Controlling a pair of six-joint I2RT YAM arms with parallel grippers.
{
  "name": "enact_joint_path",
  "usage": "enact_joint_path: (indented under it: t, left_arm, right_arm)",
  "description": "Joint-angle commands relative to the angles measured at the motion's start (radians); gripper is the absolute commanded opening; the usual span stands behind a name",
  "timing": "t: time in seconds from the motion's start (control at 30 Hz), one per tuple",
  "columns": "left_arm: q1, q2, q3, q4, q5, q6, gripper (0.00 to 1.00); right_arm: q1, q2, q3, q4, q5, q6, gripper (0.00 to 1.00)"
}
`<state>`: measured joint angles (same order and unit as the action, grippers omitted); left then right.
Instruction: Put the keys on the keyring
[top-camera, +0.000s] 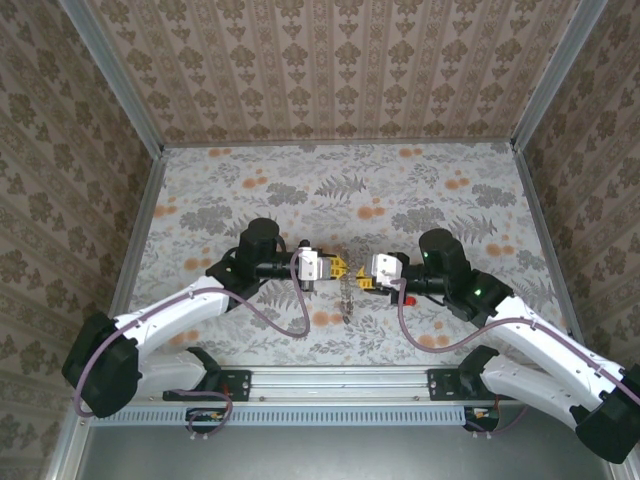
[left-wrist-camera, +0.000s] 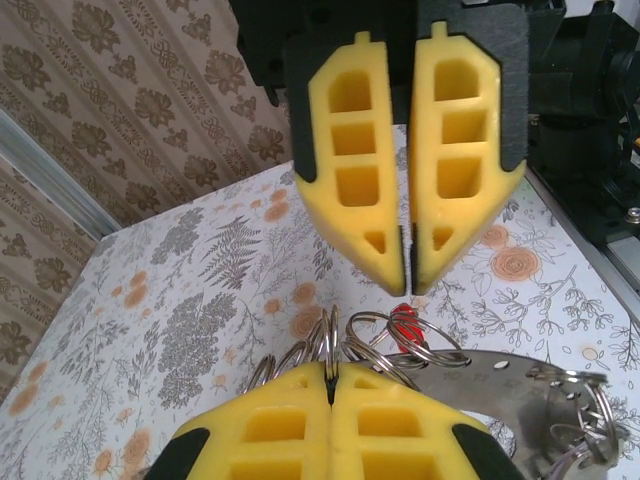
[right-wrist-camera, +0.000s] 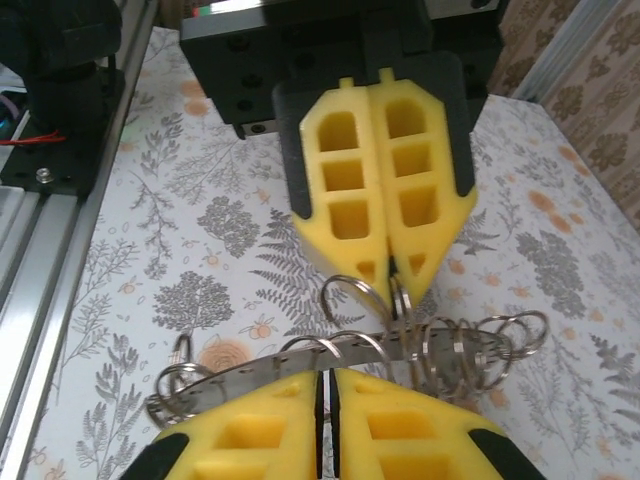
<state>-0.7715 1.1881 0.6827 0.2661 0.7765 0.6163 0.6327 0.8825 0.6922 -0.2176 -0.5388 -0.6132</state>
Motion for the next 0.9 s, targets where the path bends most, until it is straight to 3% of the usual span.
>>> enact_joint_path:
  t: [0.0, 0.13, 0.3, 0.47, 0.73, 0.87]
  left_arm:
    - [0.003, -0.026, 0.023, 0.039, -0.008, -0.03, 0.0]
    - [0.004, -0.031, 0.013, 0.036, -0.013, -0.006, 0.0]
    - [0.004, -0.041, 0.012, 0.033, -0.011, 0.006, 0.0]
    - [0.004, -0.045, 0.014, 0.04, -0.023, -0.007, 0.0]
    - [-0.003, -0.036, 0.018, 0.049, -0.055, -0.021, 0.0]
    - [-0.003, -0.026, 0.017, 0.051, -0.094, -0.028, 0.0]
  right_arm:
    - [-0.001, -0.013, -0.001, -0.043, -0.061, -0.004, 0.15]
    - [-0.007, -0.016, 0.001, -0.005, -0.054, 0.023, 0.34]
    - [-0.057, -0.011, -0.022, 0.092, -0.057, 0.134, 0.47]
    - [-0.068, 0.039, -0.012, 0.065, -0.125, 0.157, 0.48]
    - [-0.064, 0.089, -0.043, 0.165, -0.216, 0.242, 0.5]
    - [-0.058, 0.102, -0.025, 0.145, -0.257, 0.227, 0.38]
